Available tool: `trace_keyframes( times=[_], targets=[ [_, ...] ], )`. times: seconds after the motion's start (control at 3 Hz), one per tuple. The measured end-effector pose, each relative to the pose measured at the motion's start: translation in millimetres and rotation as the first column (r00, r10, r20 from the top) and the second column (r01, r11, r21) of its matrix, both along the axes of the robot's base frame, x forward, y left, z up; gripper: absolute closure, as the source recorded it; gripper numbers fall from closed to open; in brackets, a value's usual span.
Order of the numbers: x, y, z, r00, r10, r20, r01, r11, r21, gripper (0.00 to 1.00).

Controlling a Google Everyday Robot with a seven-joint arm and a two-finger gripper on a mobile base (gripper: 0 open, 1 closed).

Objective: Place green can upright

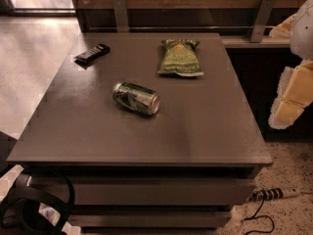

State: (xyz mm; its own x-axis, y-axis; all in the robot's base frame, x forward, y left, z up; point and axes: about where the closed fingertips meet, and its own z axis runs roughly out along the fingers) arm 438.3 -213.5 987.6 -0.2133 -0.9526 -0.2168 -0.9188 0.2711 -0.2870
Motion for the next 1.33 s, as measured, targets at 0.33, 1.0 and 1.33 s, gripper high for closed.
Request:
trace_keyframes(
  times=[0.33,1.0,1.33],
  targets=[
    [0.1,0.2,0.1,1.0000,0.000,0.000,0.000,1.000,0.000,0.00],
    [28.4,59.1,8.0,0.9993,0.037,-0.008,-0.037,0.999,0.017,0.00],
    [48.7,109.2,0.9,0.9996,0.028,-0.010,-0.028,1.000,0.003,0.00]
  ],
)
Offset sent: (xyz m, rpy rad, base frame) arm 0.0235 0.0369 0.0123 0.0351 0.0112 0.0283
